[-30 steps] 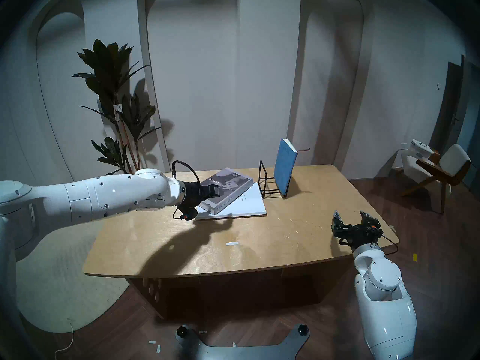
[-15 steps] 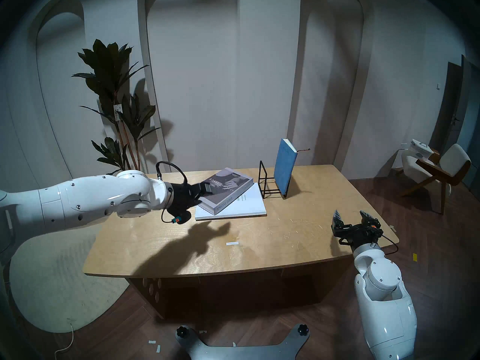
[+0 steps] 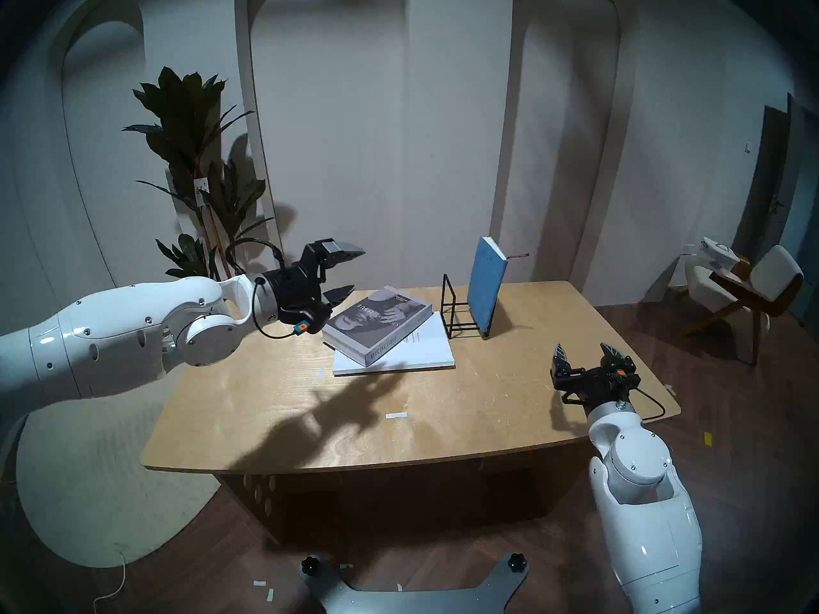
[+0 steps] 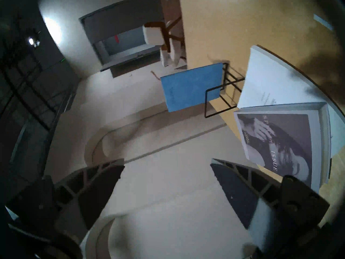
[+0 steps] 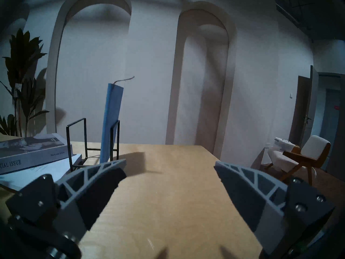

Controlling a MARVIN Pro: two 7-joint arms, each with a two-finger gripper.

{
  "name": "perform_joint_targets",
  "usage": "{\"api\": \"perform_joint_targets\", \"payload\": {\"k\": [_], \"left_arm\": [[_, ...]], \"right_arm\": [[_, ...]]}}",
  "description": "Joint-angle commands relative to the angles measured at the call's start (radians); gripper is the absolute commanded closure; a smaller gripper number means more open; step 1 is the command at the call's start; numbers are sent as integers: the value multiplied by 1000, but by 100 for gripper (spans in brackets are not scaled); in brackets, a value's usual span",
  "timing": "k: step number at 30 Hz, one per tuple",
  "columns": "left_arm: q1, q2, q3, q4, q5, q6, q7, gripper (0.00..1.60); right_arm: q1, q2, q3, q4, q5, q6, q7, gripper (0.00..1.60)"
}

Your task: Stack the books into one stack

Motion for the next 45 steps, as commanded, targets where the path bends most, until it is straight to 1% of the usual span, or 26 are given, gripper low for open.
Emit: {"api": "perform_joint_targets", "payload": {"k": [1,3,4,5,6,7,8,9,10,12,13,17,23,26,28,29,30,31,34,36,38,39,42,43,44,45], "left_arm": [[60,66,-20,-50,-145,57,127,0],[77,74,-17,-57,-184,70,142,0],[86,79,-16,-59,-204,82,175,0],[91,83,-19,-61,-222,89,178,0],[99,89,-20,-60,-252,102,208,0],[104,95,-23,-61,-275,108,221,0],[110,101,-28,-61,-309,115,248,0],[111,108,-34,-56,-341,114,253,0],[111,108,-34,-56,-341,114,253,0],[116,122,-41,-43,-398,120,289,0],[116,128,-45,-30,-419,123,297,0],[128,151,-59,21,-527,133,346,0],[177,133,-61,62,-717,135,446,0],[194,122,-62,77,-789,130,487,0],[204,112,-63,86,-838,126,516,0],[207,109,-63,86,-858,123,523,0],[211,104,-64,88,-880,119,536,0],[213,102,-64,88,-891,119,548,0],[223,95,-66,90,-941,113,580,0],[227,89,-68,91,-966,107,599,0],[230,84,-70,92,-987,102,615,0],[231,82,-71,93,-994,100,620,0],[235,76,-73,95,-1016,94,637,0],[236,75,-73,95,-1022,93,642,0],[237,73,-74,95,-1029,91,648,0],[237,72,-74,96,-1034,90,653,0]], "right_arm": [[120,18,-19,-9,-42,-9,-22,0],[125,32,-23,-7,-52,-10,-21,0],[151,38,-27,9,-61,-8,-20,0],[150,44,-28,8,-63,-8,-20,0],[173,50,-32,22,-73,-7,-19,0],[181,55,-35,28,-79,-8,-18,0],[212,59,-40,48,-88,-6,-18,0],[198,62,-40,41,-89,-8,-19,0],[198,62,-40,41,-89,-8,-19,0],[234,65,-46,67,-98,-5,-20,0],[226,68,-47,63,-99,-8,-20,0],[264,77,-61,98,-115,-12,-17,0],[331,107,-92,171,-142,-42,5,0],[355,114,-104,199,-151,-61,14,0],[391,113,-114,238,-159,-74,18,0],[375,114,-113,235,-160,-84,18,0],[403,109,-118,264,-160,-87,19,0],[401,109,-118,267,-158,-93,22,0],[433,101,-129,313,-162,-117,24,0],[449,84,-132,342,-154,-130,21,0],[481,65,-138,389,-143,-141,21,0],[477,57,-138,396,-139,-154,18,0],[519,26,-146,452,-119,-177,18,0],[516,17,-149,451,-113,-186,16,0],[537,7,-155,473,-108,-194,13,0],[535,-4,-158,472,-100,-204,13,0]]}}
